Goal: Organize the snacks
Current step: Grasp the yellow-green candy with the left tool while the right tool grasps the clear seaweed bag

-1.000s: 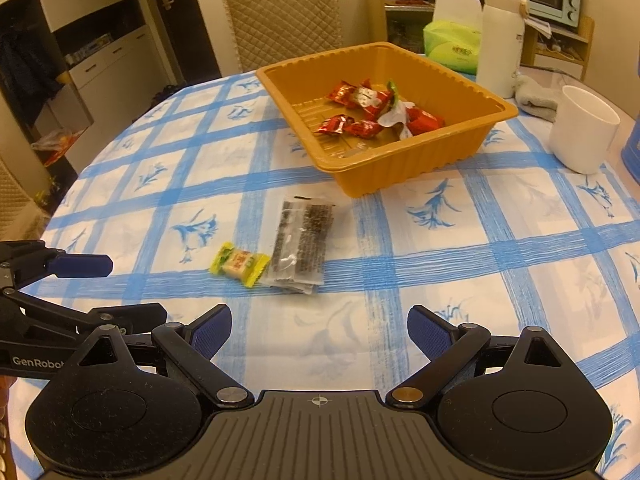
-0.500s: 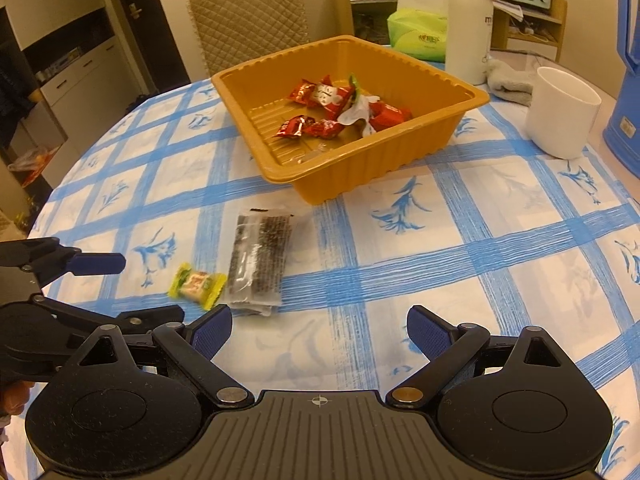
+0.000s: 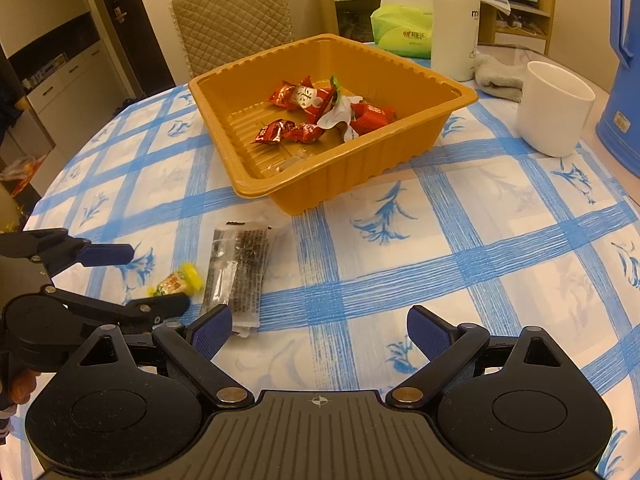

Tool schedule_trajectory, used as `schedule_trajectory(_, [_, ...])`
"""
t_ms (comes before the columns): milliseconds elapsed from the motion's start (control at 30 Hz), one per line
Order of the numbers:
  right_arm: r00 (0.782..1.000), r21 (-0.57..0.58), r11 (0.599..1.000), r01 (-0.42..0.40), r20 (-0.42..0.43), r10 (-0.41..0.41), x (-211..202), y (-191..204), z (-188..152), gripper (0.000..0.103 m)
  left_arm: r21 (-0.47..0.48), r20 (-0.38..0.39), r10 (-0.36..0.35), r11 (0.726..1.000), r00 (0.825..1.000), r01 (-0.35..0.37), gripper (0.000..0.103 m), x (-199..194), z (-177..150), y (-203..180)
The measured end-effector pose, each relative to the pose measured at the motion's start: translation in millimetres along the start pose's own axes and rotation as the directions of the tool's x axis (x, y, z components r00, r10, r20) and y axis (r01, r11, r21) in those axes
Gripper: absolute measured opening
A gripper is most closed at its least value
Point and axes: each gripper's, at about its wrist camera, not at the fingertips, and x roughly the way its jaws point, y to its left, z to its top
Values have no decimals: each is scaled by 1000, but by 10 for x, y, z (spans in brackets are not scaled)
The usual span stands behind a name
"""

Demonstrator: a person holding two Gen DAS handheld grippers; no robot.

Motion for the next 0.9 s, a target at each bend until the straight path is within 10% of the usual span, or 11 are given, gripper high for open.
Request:
schedule_trajectory(400, [1000,-27,999,-21,9,21,71,94,64,87,15,6,-68,998,998,68,21,-19,14,-47])
schedule_trajectory(900, [994,-164,981,-108,-2,109,347,534,161,56,-170,-37,39,984,999,-44,20,-225,-283,466])
